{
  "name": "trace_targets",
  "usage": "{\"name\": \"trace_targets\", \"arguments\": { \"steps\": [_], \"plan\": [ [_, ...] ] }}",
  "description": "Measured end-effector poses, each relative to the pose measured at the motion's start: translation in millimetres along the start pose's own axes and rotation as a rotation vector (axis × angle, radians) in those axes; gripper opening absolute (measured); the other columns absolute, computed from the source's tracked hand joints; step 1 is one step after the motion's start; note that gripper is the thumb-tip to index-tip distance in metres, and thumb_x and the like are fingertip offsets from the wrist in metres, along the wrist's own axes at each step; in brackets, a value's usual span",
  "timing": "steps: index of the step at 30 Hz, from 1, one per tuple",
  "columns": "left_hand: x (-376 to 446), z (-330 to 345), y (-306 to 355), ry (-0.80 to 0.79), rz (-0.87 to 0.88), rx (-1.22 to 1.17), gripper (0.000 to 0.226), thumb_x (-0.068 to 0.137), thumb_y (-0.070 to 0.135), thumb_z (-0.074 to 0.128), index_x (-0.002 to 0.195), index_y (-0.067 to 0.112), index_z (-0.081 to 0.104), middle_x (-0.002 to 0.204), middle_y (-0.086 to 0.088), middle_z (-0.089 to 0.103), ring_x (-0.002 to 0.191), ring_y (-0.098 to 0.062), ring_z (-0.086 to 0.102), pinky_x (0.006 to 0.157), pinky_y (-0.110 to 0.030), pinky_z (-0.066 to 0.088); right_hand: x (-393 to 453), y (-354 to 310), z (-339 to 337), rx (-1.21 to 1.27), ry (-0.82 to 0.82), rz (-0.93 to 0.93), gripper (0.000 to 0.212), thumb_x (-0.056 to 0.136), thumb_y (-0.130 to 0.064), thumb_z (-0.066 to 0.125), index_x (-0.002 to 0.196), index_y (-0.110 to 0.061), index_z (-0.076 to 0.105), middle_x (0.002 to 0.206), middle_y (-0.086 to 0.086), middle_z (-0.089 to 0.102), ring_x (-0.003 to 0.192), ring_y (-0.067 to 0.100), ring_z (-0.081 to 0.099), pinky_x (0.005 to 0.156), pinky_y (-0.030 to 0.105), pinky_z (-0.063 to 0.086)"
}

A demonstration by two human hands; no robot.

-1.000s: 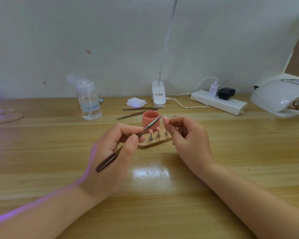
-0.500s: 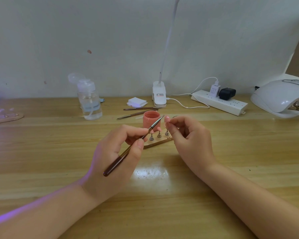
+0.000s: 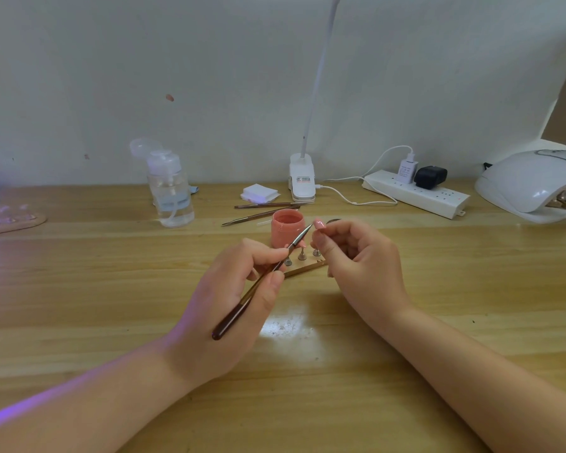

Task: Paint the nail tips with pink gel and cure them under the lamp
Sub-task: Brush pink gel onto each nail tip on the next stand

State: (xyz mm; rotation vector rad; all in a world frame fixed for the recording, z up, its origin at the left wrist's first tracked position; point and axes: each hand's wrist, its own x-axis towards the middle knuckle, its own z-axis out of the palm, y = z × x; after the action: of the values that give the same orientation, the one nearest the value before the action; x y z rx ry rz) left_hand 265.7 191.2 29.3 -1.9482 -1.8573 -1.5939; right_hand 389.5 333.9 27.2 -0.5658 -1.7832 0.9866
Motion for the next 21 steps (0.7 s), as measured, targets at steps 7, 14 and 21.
{"name": "trace_targets", "arguments": {
  "steps": [7, 14, 21],
  "plan": [
    [-0.7, -0.9, -1.2, 0.01, 0.03, 0.02, 0.02, 0.094, 0.034, 0.045, 0.112, 0.036, 0.054, 0.106, 0.02, 0.062, 0.101, -0.005, 0.057, 0.086, -0.014, 0.04, 0.1, -0.5, -0.7, -0.025, -0.007, -0.002, 0.006, 0.087, -0.014, 0.07, 0.093, -0.015, 0.069, 0.079, 0.002, 0.071, 0.068, 0.03, 0.064, 0.06, 0.049, 0.053],
    [-1.1, -1.5, 0.8, 0.0, 0.035, 0.013, 0.02, 0.092, 0.035, 0.045, 0.109, 0.035, 0.056, 0.1, 0.016, 0.064, 0.097, -0.005, 0.057, 0.084, -0.016, 0.041, -0.3, -1.0, -0.3, -0.021, -0.005, 0.001, 0.003, 0.087, -0.015, 0.07, 0.09, -0.016, 0.069, 0.076, -0.001, 0.071, 0.066, 0.034, 0.062, 0.059, 0.051, 0.051],
    [0.7, -2.1, 2.2, 0.077, 0.026, -0.015, 0.019, 0.092, 0.035, 0.045, 0.108, 0.04, 0.055, 0.105, 0.02, 0.064, 0.1, -0.003, 0.059, 0.082, -0.013, 0.043, 0.5, 0.5, -0.7, -0.041, -0.003, 0.011, 0.007, 0.087, -0.016, 0.07, 0.094, -0.014, 0.069, 0.079, 0.002, 0.071, 0.066, 0.034, 0.061, 0.06, 0.051, 0.052]
  ]
}}
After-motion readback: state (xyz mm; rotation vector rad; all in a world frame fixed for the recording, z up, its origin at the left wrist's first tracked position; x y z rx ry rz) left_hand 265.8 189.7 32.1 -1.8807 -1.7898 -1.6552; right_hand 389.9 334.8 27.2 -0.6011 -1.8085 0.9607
